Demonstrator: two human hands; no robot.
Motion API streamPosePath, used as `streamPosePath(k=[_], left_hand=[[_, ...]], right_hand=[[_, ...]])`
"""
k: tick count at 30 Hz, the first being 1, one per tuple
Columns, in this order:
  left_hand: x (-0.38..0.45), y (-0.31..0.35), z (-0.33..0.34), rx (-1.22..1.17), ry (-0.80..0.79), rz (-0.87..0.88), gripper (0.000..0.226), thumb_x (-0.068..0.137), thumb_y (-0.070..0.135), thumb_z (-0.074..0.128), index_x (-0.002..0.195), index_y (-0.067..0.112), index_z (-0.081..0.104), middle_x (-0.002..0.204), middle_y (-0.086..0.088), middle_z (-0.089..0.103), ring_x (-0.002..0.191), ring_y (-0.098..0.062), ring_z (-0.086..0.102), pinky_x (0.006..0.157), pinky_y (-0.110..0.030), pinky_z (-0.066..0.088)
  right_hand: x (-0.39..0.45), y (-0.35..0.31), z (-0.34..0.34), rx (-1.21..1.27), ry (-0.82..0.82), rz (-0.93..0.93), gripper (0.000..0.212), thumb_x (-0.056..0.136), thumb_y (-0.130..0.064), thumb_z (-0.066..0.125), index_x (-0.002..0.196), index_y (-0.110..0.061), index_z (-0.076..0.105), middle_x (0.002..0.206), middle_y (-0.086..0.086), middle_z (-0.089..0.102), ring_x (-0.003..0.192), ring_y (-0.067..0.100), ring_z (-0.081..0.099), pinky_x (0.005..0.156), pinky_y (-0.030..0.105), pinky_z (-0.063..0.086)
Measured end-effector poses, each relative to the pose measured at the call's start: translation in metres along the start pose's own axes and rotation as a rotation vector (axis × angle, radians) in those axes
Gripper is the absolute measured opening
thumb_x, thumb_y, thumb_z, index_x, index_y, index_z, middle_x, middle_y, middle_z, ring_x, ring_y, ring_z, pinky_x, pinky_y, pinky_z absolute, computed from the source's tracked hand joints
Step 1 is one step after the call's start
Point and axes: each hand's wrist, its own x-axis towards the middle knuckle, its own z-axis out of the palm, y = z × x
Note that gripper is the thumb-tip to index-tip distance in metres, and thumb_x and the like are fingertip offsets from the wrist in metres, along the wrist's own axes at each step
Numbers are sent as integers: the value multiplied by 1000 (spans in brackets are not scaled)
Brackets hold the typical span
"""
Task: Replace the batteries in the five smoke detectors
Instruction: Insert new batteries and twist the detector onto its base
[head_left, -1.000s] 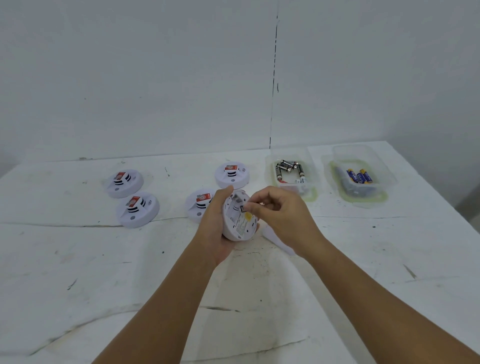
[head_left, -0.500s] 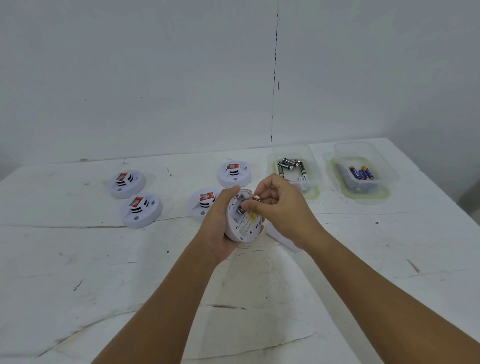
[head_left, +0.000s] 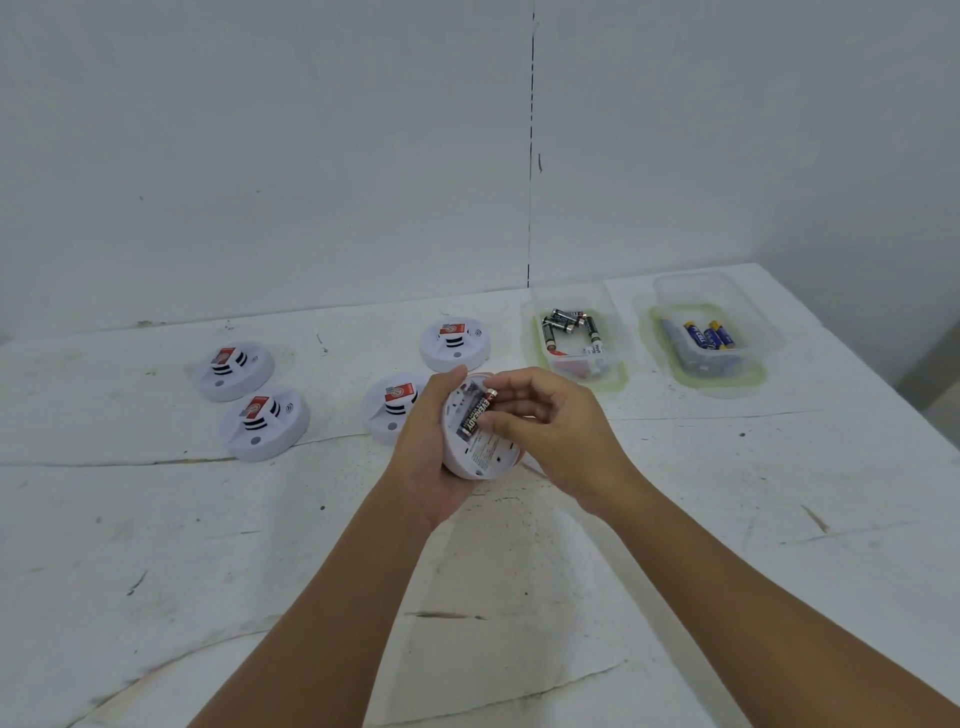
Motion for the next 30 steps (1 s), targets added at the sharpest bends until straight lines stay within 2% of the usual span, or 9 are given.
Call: streamPosePath(k=[4,8,14,18,22,26,28,30], left_hand=[[2,0,1,-4,2,-7,38,101,41,56,95,13,81,106,-16,75,93,-31,75,93,-47,54],[2,-2,1,-9,-4,-12,42,102,40,54,90,13,83,103,-16,76,93,-31,75,96,-47,53],[0,-3,1,-8,-5,-37,41,102,41,54,95,12,81,109,-17,75,96,-32,74,99,-48,51],[0,-2,2,-4,3,-31,36,102,40,55,108,11,75,111,-17,74,98,-33,75,85,-44,62],[2,-2,0,-11,6,-40,40,102,38,55,93,11,82,104,-16,76,91,-31,76,75,-40,64],[0,-1,1,-6,1,-41,43,103,38,53,88,12,84,103,-15,77,89,-30,77,78,-39,64],[-1,1,4,-8,5,-36,41,103,38,53,93,12,83,107,-17,77,93,-31,77,84,-43,62],[-1,3,5,-19,19,-24,36,103,39,55,103,12,78,111,-18,76,98,-33,76,91,-47,59]], right_hand=[[1,-2,0,32,-3,6,34,81,-2,85,112,-13,77,101,7,79,99,22,75,96,41,61],[2,-2,0,12,6,15,32,79,-6,89,107,-16,78,91,-3,78,88,11,73,90,32,61],[2,2,2,-61,30,-2,31,76,-17,93,102,-19,76,89,-4,76,86,15,72,90,40,62],[0,5,7,-73,58,-43,36,75,-19,94,104,-21,73,91,-2,74,87,17,70,88,40,61],[0,6,8,-80,41,-48,35,76,-19,93,103,-24,73,89,-6,72,84,13,67,85,35,61],[1,7,7,-84,46,-51,33,76,-21,93,102,-25,74,92,-3,74,87,17,69,86,37,61],[1,6,6,-81,53,-31,30,77,-23,92,101,-25,75,90,-4,74,82,15,68,82,37,61],[0,6,6,-82,65,-27,24,80,-26,91,98,-25,75,84,-7,71,74,8,63,72,31,56]])
